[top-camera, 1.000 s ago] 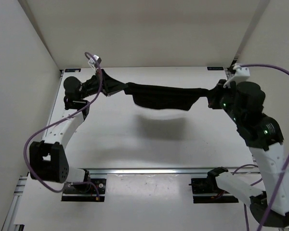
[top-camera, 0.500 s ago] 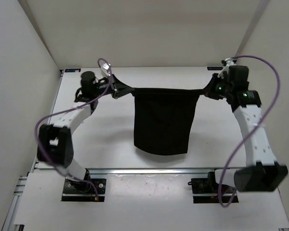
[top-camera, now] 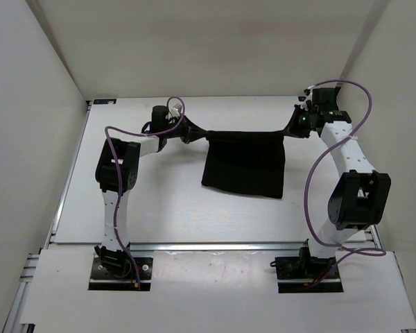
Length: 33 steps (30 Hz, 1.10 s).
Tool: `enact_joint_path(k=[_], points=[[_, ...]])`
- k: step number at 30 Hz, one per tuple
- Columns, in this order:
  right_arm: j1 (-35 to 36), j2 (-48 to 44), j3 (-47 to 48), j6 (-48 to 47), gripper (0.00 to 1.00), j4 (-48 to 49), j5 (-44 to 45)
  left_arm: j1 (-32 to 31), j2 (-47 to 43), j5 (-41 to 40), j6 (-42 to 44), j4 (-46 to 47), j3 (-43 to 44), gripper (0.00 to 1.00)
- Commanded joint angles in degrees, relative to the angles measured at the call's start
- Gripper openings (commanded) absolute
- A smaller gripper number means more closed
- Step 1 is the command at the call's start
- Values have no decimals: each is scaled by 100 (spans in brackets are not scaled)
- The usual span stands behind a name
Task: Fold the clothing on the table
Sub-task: Fold the skirt
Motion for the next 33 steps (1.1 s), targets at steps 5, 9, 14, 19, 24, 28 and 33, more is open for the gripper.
enact_joint_path(k=[5,9,14,19,24,28,33], points=[[78,-745,-1018,-5,0,-367,172,38,-1136,97,104,463,-1246,0],[166,-965,-1677,-75,0,-904,197,-103,-1716,54,454,165,-2293,0],[342,-1220,-2179,-128,1,-1361,251,-217,-2033,-228,1149,-687,-2839,0],[298,-1264,-2443,-189,0,-1555,233,-358,-2236,-315,1518,-1153,-2998,0],[299,-1141,-2601,-242,0,-1739,338,-490,-2280,-543,2089,-1978,-2963,0],[429,-1018,-2716,-260,0,-1810,321,-525,-2289,-859,2467,-2523,-2928,0],[658,-886,-2926,-269,0,-1959,488,-586,-2368,-957,2828,-2938,-3007,6]])
